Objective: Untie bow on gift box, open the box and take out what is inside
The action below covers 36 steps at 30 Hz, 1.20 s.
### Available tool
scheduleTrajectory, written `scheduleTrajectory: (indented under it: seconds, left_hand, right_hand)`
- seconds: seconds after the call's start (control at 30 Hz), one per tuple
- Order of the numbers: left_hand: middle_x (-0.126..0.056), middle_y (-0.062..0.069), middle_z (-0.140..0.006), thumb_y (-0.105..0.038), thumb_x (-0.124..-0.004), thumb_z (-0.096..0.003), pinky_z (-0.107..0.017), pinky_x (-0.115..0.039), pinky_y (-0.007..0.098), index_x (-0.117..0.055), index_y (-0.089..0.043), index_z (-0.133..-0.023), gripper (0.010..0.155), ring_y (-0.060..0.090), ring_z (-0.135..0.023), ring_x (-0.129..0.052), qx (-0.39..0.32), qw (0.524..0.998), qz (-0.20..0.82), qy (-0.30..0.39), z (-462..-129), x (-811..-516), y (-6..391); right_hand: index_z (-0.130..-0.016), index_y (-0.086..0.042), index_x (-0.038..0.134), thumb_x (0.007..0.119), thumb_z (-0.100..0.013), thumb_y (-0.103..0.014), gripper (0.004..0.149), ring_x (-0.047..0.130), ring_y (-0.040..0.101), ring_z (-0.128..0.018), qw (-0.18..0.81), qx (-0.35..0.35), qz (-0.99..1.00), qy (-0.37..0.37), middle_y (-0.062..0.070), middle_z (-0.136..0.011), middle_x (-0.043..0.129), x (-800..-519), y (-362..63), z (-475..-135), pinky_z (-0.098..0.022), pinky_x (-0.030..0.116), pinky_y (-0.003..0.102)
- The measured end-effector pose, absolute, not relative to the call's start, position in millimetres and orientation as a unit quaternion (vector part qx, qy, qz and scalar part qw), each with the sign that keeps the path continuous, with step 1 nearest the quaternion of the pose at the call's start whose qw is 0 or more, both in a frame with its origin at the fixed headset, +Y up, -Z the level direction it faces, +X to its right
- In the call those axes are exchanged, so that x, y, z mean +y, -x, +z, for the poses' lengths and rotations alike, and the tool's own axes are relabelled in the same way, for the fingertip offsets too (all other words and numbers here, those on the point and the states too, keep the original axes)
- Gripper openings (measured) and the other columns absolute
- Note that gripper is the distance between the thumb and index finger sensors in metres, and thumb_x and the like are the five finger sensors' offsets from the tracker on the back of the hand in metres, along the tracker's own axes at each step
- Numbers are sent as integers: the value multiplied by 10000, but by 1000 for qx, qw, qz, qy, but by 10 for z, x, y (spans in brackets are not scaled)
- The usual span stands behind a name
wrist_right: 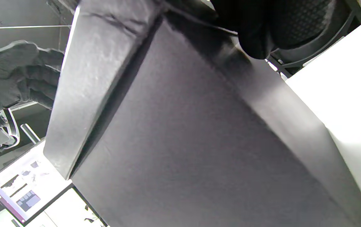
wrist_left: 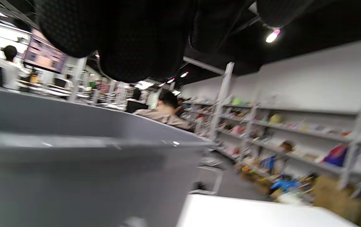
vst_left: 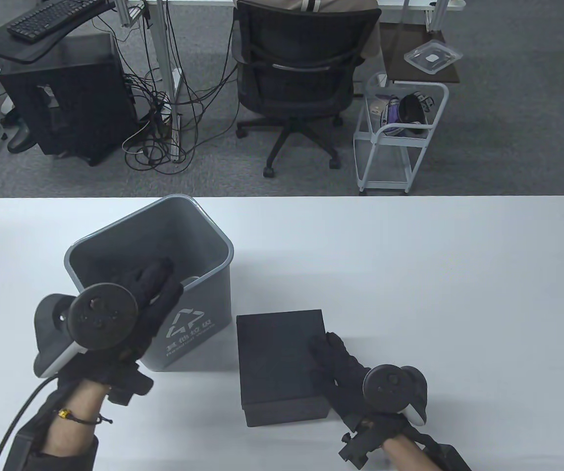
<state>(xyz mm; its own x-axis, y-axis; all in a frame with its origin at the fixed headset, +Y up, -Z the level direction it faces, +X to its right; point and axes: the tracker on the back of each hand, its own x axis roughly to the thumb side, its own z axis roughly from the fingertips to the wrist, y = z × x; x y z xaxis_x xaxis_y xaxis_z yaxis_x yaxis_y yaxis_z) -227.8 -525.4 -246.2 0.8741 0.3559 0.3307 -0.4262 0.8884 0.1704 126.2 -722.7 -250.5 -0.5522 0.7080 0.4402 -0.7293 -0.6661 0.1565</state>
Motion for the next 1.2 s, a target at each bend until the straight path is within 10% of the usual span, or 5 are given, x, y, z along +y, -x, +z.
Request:
scheduleTrajectory:
  seconds: [0.47,1.2]
  left_hand:
    - [-920,193,-823,-539,-588,-612,-366,-880,480,-529,-6,-1087,716,370,-536,-1021,-104,897,428,29,-2568,-6928,1841]
    - [-905,161,-802,-516,-680,-587,-376,-878,453,-511,-18,-1085,725,316,-530,-1012,-126,858,498,-26,-2460,-7171,1878]
  right_hand:
    - [-1085,-161,521,680,-564,-506,646,934,462,-669,489,-9,855,-174,335,-930,777,-7250,-1423,-2582,-461,830,483]
    - [-1074,-169,549,688,-556,-498,629,946,412,-647,473,-59,860,-181,300,-914,803,-7199,-1417,-2536,-470,829,442]
